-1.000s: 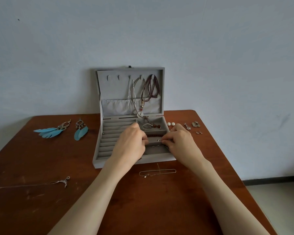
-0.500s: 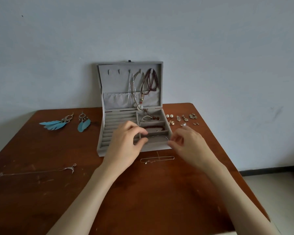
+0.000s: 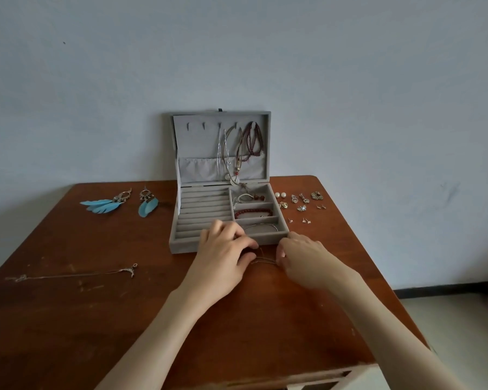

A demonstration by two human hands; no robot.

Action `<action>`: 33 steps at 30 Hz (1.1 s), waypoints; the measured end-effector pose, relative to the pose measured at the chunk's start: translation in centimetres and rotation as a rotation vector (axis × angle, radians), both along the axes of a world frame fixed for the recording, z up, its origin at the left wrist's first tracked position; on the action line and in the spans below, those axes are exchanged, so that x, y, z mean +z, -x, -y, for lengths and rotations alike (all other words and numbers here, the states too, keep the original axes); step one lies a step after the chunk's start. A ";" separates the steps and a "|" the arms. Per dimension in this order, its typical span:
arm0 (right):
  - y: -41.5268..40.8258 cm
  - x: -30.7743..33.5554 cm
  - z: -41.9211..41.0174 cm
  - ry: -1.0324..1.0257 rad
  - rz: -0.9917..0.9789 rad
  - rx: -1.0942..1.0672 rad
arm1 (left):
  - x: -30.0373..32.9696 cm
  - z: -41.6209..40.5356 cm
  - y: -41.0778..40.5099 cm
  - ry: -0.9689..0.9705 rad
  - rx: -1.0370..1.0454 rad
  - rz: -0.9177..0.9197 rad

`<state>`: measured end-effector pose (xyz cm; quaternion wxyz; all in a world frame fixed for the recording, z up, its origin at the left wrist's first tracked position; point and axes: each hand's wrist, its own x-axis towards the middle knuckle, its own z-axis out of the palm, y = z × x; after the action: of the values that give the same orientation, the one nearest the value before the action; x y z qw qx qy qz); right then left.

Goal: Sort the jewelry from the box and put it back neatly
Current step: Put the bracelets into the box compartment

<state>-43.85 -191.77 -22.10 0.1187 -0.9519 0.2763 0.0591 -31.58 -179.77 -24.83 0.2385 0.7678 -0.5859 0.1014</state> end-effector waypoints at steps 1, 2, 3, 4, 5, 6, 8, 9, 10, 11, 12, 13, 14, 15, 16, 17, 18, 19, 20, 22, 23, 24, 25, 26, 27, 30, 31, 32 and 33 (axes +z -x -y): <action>0.2 -0.1 -0.1 0.012 0.008 0.016 | 0.0 0.1 0.1 0.002 -0.008 0.020; 0.4 -0.3 -0.1 0.026 0.013 0.034 | 0.1 0.2 0.4 -0.006 -0.019 0.036; 0.6 -0.4 0.0 0.028 0.019 0.050 | 0.2 0.4 0.6 -0.029 -0.034 0.041; 0.7 -0.4 0.0 0.008 0.035 0.061 | 0.2 0.6 0.8 -0.058 -0.048 0.028; 0.9 -0.4 0.1 -0.038 0.064 0.063 | 0.2 0.7 1.0 -0.079 -0.061 -0.001; 1.1 -0.2 0.2 -0.101 0.109 0.056 | 0.2 0.9 1.2 -0.090 -0.069 -0.039; 1.3 0.4 0.2 -0.215 0.210 0.030 | 0.1 1.0 1.4 -0.062 -0.072 -0.108; 1.4 0.7 0.3 -0.256 0.264 0.011 | 0.1 0.9 1.5 -0.033 -0.066 -0.140; 1.5 0.9 0.4 -0.287 0.321 -0.012 | 0.1 0.8 1.4 0.001 -0.060 -0.185; 1.5 1.1 0.4 -0.311 0.384 -0.039 | 0.2 0.7 1.3 0.028 -0.061 -0.251; 1.4 1.3 0.5 -0.338 0.449 -0.067 | 0.5 0.6 1.2 0.051 -0.068 -0.337; 1.3 1.4 0.5 -0.376 0.512 -0.094 | 0.9 0.4 1.0 0.065 -0.073 -0.431; 1.2 1.5 0.5 -0.419 0.567 -0.114 | 1.4 0.3 0.9 0.060 -0.073 -0.524; 1.1 1.6 0.5 -0.456 0.612 -0.125 | 2.0 0.1 0.8 0.042 -0.073 -0.612; 1.0 1.7 0.5 -0.484 0.649 -0.130 | 2.5 -0.1 0.6 0.020 -0.079 -0.696; 0.9 1.9 0.5 -0.510 0.681 -0.136 | 3.0 -0.3 0.4 -0.002 -0.092 -0.778; 0.8 2.1 0.6 -0.536 0.711 -0.139 | 3.4 -0.6 0.2 -0.018 -0.107 -0.861; 0.7 2.3 0.6 -0.556 0.737 -0.140 | 3.8 -0.8 0.0 -0.026 -0.116 -0.943; 0.6 2.4 0.8 -0.563 0.754 -0.134 | 4.1 -0.9 -0.2 -0.024 -0.119 -1.019; 0.5 2.7 1.2 -0.561 0.737 -0.101 | 4.6 -1.0 -0.9 -0.014 -0.122 -1.124; 0.4 2.8 1.5 -0.566 0.707 -0.073 | 4.8 -1.0 -1.2 -0.022 -0.129 -1.147; 0.4 2.9 1.8 -0.570 0.668 -0.040 | 5.0 -0.9 -1.4 -0.034 -0.141 -1.159; 0.4 3.0 2.1 -0.579 0.624 -0.008 | 5.2 -0.8 -1.6 -0.036 -0.150 -1.167; 0.3 3.0 2.4 -0.610 0.581 0.021 | 5.3 -0.6 -1.8 -0.024 -0.148 -1.172; 0.2 3.0 2.7 -0.685 0.546 0.039 | 5.3 -0.3 -2.1 -0.003 -0.129 -1.173; 0.1 2.6 3.4 -1.140 0.509 0.046 | 5.5 0.7 -2.7 0.039 -0.037 -1.137; 0.0 2.5 3.7 -1.267 0.504 0.038 | 5.5 1.1 -2.9 0.039 -0.020 -1.130; 0.0 2.4 4.1 -1.341 0.495 0.033 | 5.5 1.5 -3.0 0.026 -0.006 -1.114; 0.0 2.3 4.3 -1.376 0.487 0.028 | 5.4 1.8 -3.1 0.002 0.010 -1.083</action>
<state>-43.88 -196.11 -19.83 0.7476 -0.6513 0.1300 0.0076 -28.48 -181.57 -19.39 0.5065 0.7128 -0.3755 -0.3072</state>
